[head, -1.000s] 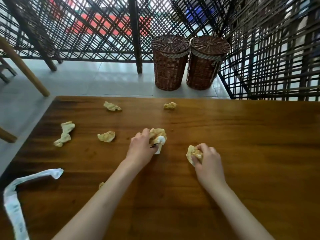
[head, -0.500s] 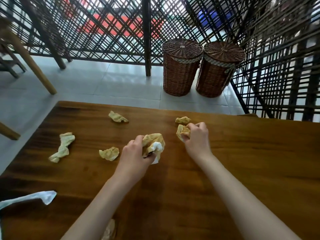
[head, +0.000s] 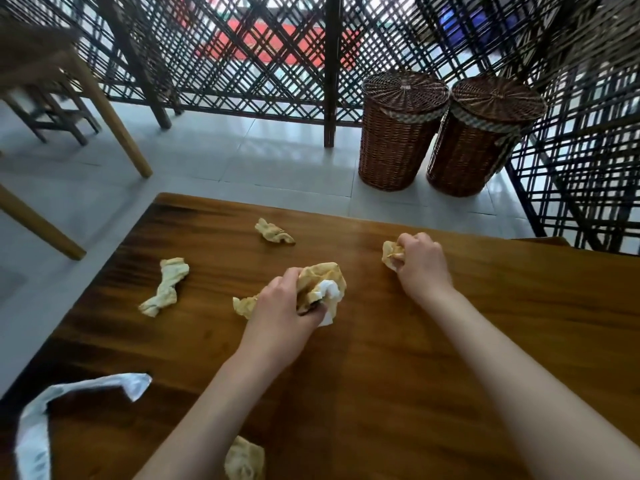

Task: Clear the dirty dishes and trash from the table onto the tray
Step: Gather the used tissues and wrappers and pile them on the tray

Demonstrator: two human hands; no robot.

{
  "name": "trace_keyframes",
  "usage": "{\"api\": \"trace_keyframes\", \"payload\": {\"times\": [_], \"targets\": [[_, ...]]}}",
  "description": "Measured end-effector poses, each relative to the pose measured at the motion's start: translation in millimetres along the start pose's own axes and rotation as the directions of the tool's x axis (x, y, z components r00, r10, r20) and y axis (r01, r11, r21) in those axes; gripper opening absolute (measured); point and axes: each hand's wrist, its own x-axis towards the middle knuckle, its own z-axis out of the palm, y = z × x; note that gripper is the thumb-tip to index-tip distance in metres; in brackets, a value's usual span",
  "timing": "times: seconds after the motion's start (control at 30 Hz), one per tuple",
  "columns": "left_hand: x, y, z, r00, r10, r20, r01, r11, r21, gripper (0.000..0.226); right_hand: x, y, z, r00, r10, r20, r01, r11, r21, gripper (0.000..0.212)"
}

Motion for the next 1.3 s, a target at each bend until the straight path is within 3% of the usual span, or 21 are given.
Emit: {"api": "trace_keyframes", "payload": {"times": [0.2,0.37,0.57,0.8,0.9,1.03,1.17,1.3], "targets": [[-1,-21,-29,0.992,-0.12,-0.036,0.122,0.99,0.073,0.059,-19,-2,0,0.998,0.002,-0.059,0.004,0.995,0.103,0.031],[-1,-38,-32,0.967,-0.224,0.12,0.202,0.964,0.171,0.05,-45,-14,2,0.998,-0.052,-0.021,0.054,0.995,0.089,0.031],[-5,-44,-24,0.976,-0.165,0.141,0.107,0.932,0.347,0.056,-63,-43,0,0.997,-0.058,-0.051,0.065,0.987,0.146,0.032],[-6,-66,-71,0.986,-0.162,0.04,0.15,0.967,0.207,0.055,-78,-92,4,0.997,-0.029,-0.07,0.043,0.977,0.209,0.036],[5,-84,-104,0.982,-0.189,-0.021,0.188,0.95,0.251,0.056,-78,-113,10,0.998,-0.01,-0.059,0.022,0.979,0.203,0.034],[17,-108,-127,0.962,-0.271,0.018,0.256,0.925,0.28,0.058,-75,-140,20,0.999,-0.006,-0.039,0.014,0.979,0.202,0.032],[20,-121,-122,0.965,-0.251,0.077,0.226,0.943,0.243,0.059,-65,-161,32,1.0,0.003,-0.007,-0.001,0.981,0.194,0.034],[21,-123,-110,0.968,-0.232,0.091,0.207,0.953,0.22,0.064,-47,-177,40,0.999,0.025,0.025,-0.03,0.982,0.187,0.06]]}}
